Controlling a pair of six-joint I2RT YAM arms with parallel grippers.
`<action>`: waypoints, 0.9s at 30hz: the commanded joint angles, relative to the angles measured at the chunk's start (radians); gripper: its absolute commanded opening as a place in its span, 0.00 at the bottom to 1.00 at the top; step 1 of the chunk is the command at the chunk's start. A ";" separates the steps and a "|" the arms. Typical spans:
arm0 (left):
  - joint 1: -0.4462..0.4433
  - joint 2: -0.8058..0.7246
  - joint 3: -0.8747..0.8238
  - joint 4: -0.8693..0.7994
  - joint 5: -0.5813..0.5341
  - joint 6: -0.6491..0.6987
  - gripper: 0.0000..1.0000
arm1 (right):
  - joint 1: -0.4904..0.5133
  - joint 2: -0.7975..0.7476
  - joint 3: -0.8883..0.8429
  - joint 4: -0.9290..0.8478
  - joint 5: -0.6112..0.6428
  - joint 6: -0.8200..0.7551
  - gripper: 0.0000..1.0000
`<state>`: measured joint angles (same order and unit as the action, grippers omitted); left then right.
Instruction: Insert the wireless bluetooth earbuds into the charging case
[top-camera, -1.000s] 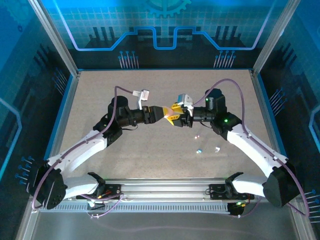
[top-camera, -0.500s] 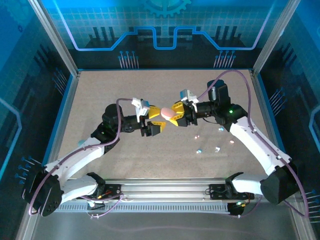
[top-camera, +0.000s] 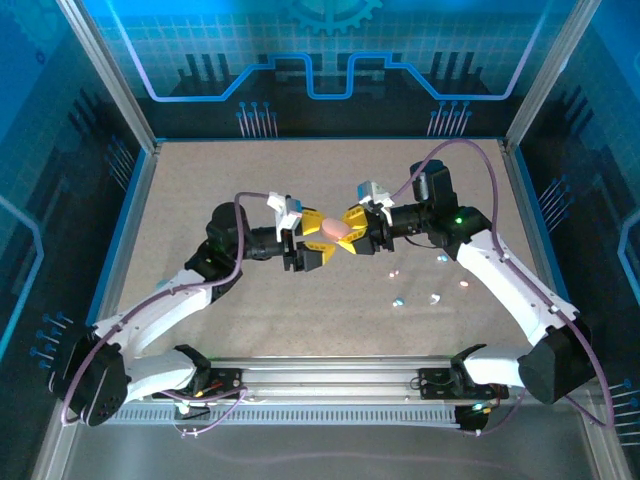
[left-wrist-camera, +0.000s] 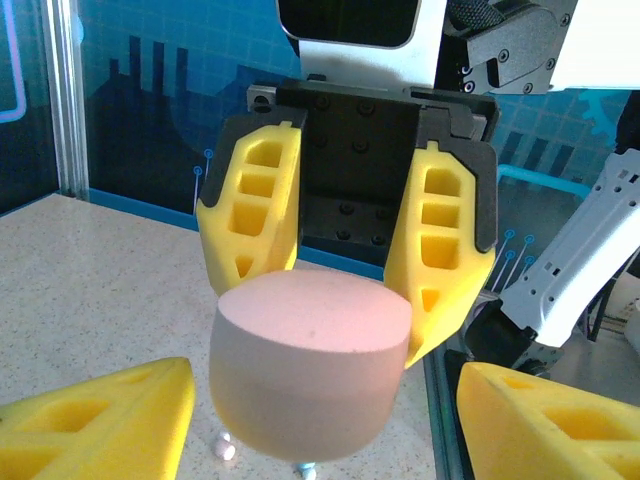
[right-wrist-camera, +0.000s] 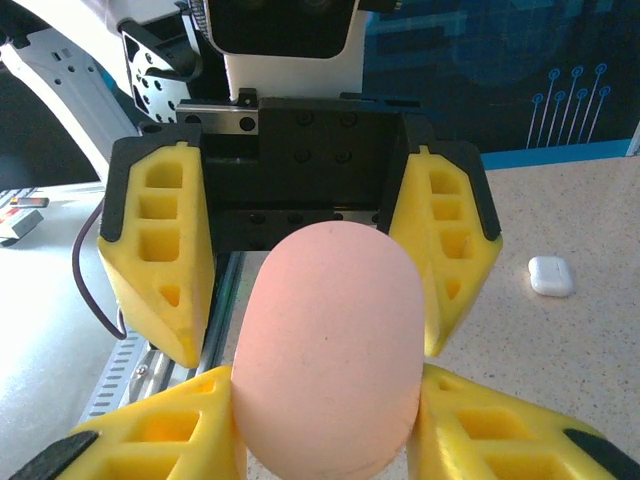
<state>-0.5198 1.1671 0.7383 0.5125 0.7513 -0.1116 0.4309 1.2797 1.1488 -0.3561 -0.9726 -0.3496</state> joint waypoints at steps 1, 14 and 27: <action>0.002 0.024 0.032 0.061 0.048 -0.024 0.67 | -0.003 0.001 0.028 -0.017 -0.007 -0.023 0.41; 0.003 0.046 0.038 0.103 0.064 -0.062 0.57 | 0.000 -0.003 0.026 -0.026 0.008 -0.040 0.40; 0.001 0.046 0.045 0.057 0.102 -0.033 0.53 | 0.000 -0.014 0.018 -0.006 -0.006 -0.020 0.41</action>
<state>-0.5198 1.2217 0.7509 0.5728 0.8059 -0.1661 0.4309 1.2793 1.1500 -0.3588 -0.9623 -0.3676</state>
